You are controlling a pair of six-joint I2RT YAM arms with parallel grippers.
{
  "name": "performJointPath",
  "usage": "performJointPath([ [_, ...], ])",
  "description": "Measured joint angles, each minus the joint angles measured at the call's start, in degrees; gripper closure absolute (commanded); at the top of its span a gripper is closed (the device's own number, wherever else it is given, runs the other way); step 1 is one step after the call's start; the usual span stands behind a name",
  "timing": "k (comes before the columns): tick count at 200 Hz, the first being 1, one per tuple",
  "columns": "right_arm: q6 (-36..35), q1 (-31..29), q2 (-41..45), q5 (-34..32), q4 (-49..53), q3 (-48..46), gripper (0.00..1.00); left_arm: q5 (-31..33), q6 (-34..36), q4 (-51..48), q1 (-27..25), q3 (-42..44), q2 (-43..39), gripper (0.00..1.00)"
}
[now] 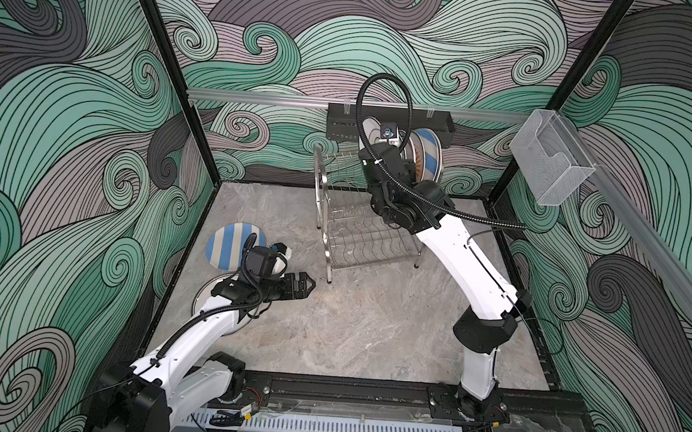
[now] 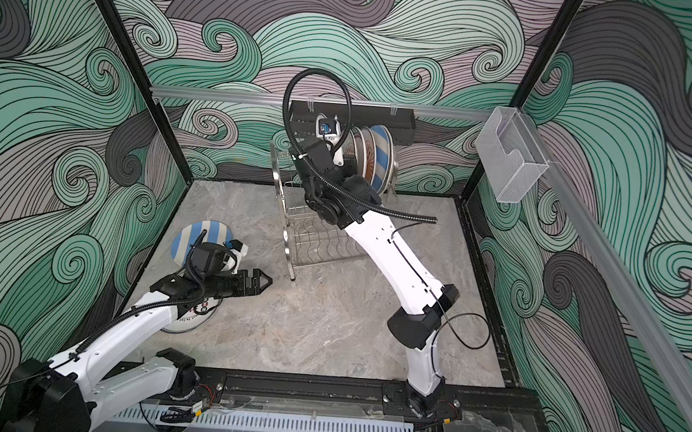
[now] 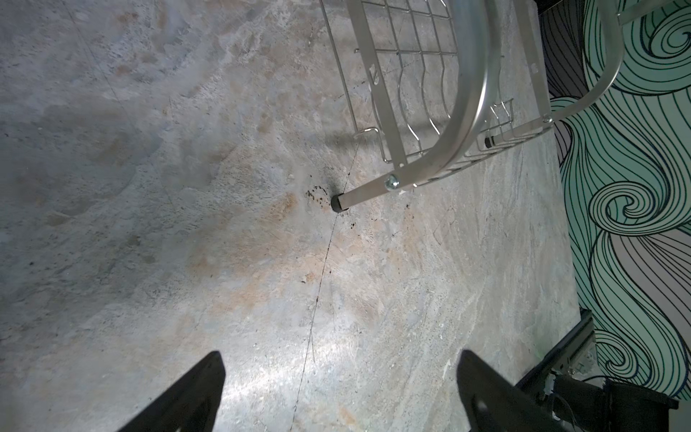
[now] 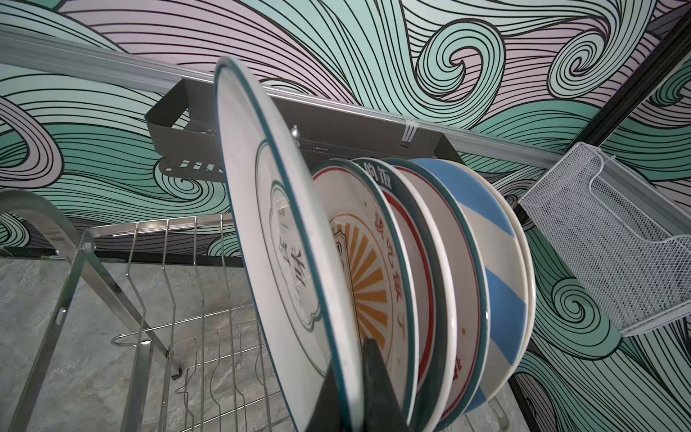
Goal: Load the plates into the dish rack
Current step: 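Lower the cloud-logo plate into the top tier in front of the sunburst plate, then press the cloud-logo plate down into the rack slot with the right gripper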
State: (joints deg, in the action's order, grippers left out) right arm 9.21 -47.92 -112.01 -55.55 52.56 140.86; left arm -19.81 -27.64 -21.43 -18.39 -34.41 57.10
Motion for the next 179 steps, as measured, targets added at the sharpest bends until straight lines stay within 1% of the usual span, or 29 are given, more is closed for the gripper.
performJointPath([
  [76,3.32,2.54,-0.79,0.76,1.51,0.00,1.00,0.04,-0.02,0.00,0.00,0.04,-0.70,0.01],
  [146,4.63,2.60,-0.87,2.64,1.73,-0.33,1.00,0.07,0.00,0.00,0.00,0.04,-0.70,0.01],
  [179,5.09,2.75,-2.23,2.71,2.64,0.74,1.00,0.07,-0.02,0.00,0.00,0.04,-0.74,0.01],
])
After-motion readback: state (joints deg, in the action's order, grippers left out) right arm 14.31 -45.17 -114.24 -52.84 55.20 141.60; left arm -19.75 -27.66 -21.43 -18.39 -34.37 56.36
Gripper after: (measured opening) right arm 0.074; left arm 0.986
